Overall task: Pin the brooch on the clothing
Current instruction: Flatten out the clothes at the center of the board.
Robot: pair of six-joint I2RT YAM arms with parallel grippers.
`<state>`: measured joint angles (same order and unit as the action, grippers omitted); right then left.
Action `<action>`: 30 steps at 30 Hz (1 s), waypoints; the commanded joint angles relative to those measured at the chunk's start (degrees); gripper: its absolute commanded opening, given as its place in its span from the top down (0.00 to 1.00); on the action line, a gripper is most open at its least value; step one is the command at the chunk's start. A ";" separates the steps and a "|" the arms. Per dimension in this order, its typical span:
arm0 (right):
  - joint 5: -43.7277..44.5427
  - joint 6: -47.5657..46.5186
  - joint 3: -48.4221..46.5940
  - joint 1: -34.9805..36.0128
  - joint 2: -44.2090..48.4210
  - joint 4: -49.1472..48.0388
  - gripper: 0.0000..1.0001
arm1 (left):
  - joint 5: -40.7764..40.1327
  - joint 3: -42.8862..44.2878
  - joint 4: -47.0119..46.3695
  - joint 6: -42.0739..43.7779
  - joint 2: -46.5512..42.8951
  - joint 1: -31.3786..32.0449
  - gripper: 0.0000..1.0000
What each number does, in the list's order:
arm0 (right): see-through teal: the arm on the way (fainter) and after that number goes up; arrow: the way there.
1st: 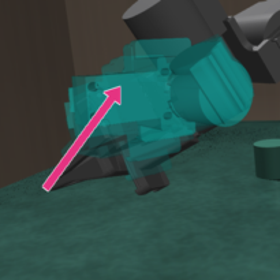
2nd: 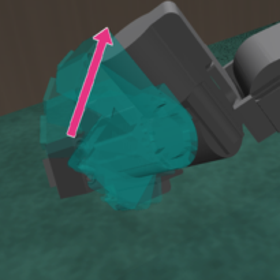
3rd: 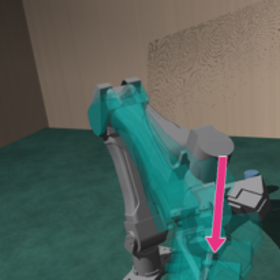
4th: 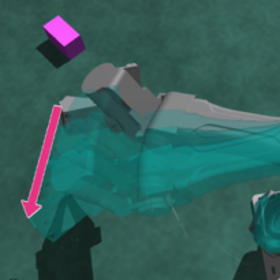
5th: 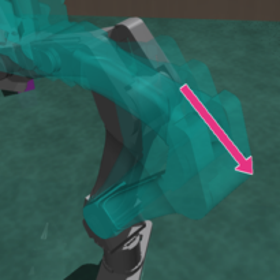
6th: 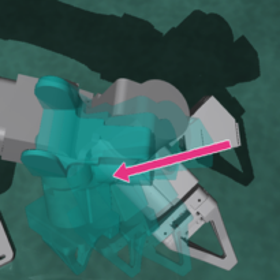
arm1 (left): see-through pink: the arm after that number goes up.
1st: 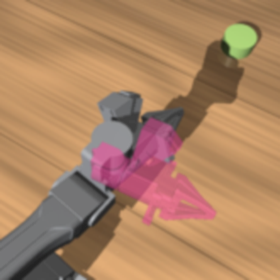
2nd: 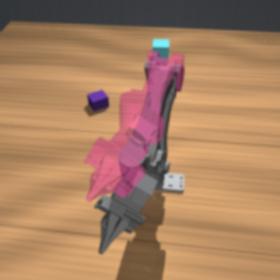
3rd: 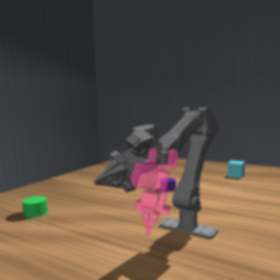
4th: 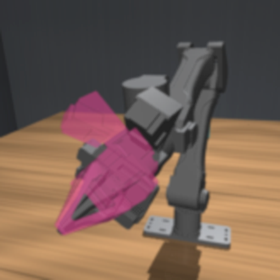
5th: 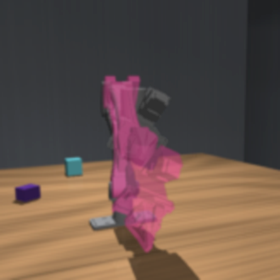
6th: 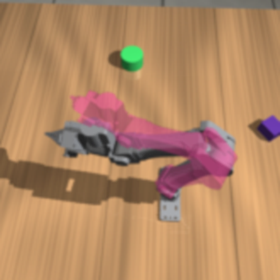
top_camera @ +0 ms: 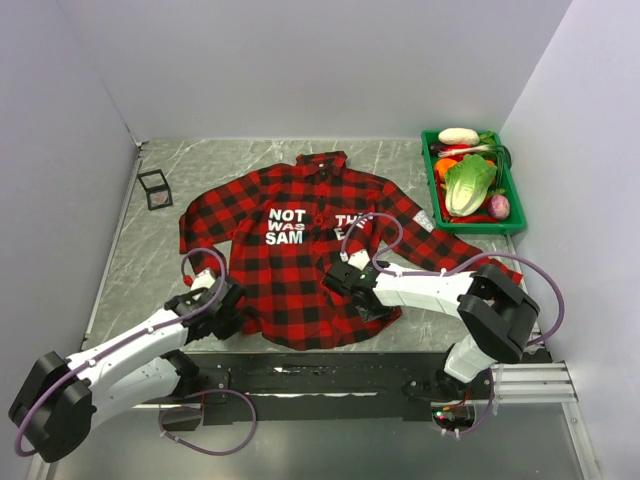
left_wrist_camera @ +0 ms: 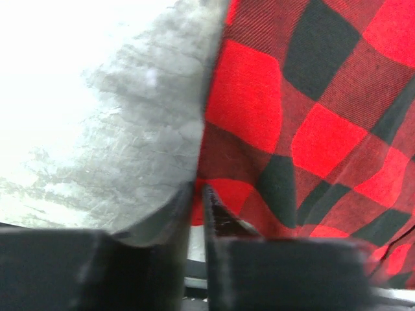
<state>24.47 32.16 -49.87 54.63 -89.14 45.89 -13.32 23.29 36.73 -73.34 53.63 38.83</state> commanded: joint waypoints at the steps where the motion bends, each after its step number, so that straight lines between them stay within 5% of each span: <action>1: 3.13 1.68 -1.72 0.30 -1.21 1.84 0.59 | 0.23 -2.28 2.38 -3.56 -3.08 0.19 0.99; 14: 4.27 2.99 -3.13 0.30 -4.37 4.03 0.66 | -5.39 -5.18 10.47 -17.18 -24.35 0.19 0.99; 21: 4.71 4.22 -4.10 0.04 -2.44 5.00 1.00 | -4.87 -4.48 10.29 -15.69 -20.94 0.19 0.99; 30: 5.41 3.61 -4.10 -5.76 5.64 6.76 1.00 | -8.21 0.53 12.05 -14.12 -19.70 0.19 0.99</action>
<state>27.14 34.92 -52.56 51.92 -87.79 49.80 -18.85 19.53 48.14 -87.96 33.87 38.83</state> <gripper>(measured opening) 0.008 0.022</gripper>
